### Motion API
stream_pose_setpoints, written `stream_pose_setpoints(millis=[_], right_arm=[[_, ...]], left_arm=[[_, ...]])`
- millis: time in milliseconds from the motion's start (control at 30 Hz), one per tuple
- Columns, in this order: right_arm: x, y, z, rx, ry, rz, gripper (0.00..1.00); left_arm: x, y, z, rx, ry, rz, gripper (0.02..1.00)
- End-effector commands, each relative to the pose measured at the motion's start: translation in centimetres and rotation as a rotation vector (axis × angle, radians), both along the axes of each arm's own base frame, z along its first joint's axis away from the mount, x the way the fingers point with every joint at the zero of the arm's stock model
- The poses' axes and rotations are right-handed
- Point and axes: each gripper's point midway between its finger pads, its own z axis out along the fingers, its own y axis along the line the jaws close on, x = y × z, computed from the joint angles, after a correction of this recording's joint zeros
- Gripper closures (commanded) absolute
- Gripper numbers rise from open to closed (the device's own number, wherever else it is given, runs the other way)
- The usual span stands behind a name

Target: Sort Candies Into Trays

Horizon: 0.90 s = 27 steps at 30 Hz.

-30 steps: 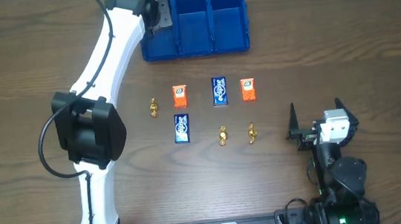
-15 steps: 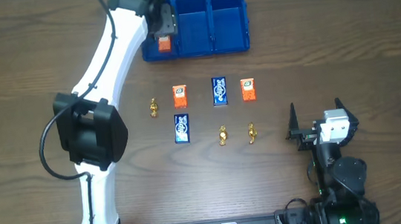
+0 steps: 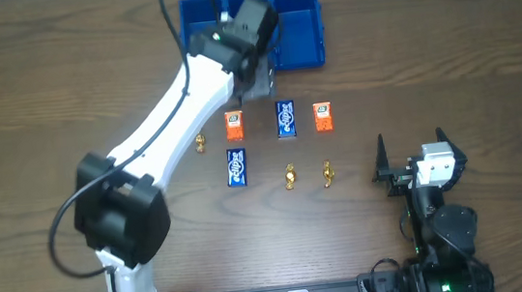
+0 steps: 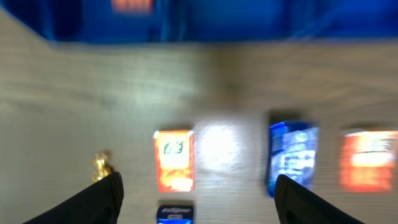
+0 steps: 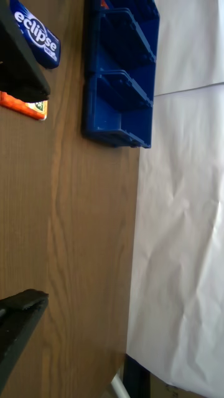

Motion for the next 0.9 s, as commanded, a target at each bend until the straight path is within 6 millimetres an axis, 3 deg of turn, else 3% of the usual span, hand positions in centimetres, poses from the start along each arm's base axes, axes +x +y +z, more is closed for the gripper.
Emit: stream_pose_setpoints(millis=[33,300,900], right_arm=[[0.0,0.0,-0.1,-0.011,0.001,0.002,0.003],[0.0,0.0,-0.1,-0.011,0.001,0.002,0.003],[0.0,0.0,-0.1,-0.011,0.001,0.002,0.003]], left_arm=[[-2.2,1.1,-5.4,0.01,0.112,0.051,0.235],[-3.8,2.0,-8.0,0.032,0.159,0.052,0.237],[-3.7,2.5,-10.3,0.044,0.19,0.059,0.261]])
